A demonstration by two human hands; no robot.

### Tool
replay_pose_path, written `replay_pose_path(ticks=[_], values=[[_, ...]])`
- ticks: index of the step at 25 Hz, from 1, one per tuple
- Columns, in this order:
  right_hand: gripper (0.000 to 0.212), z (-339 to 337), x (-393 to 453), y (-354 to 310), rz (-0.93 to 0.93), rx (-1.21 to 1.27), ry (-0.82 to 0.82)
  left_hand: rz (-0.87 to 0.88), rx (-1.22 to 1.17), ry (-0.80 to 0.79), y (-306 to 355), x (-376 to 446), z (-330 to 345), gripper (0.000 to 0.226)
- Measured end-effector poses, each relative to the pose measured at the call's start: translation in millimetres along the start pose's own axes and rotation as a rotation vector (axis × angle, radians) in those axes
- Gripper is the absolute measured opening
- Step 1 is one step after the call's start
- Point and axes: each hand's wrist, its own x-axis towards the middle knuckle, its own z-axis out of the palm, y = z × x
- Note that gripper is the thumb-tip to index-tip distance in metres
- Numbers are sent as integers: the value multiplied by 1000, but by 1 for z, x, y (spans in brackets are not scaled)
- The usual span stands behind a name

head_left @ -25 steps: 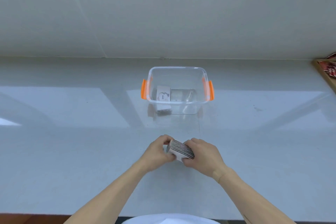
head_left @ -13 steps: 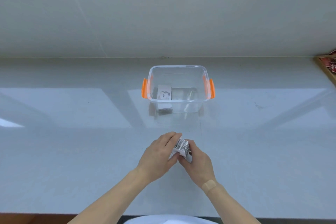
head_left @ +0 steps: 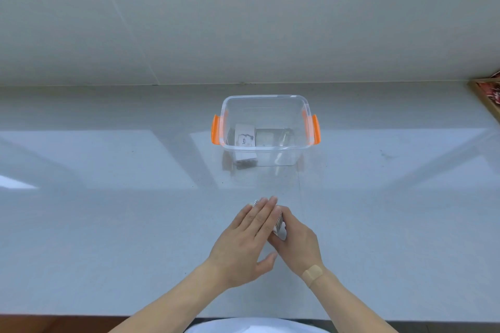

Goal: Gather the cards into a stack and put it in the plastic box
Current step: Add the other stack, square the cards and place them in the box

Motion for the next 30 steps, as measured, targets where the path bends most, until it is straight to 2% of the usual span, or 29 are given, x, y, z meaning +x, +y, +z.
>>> replay_pose_path(ticks=[3,9,12,14,16,18,20,24,27,30], values=[[39,-1,-1,-2,4,2,2,-44,-61,8,0,3,-1,82],[40,1,-1,0,16,-4,5,-49,12,-132,-1,4,1,80],[36,-1,2,0,21,31,-20,-62,-25,-144,-3,7,-2,77],[32,-7,7,-2,41,29,-56,-156,-205,-102,-6,10,-5,77],[35,-21,18,-7,73,60,-129,-372,-504,-85,-13,19,-12,81],[35,-41,31,-14,104,140,-214,-631,-861,-174,-22,28,-22,86],[36,-60,41,-22,122,247,-287,-793,-1104,-268,-31,36,-30,75],[46,-90,56,-42,124,365,-432,-794,-1319,-334,-42,50,-46,43],[43,-105,69,-57,75,377,-490,-757,-1468,-281,-45,65,-58,42],[39,-119,85,-71,40,401,-521,-723,-1431,-206,-49,85,-70,44]])
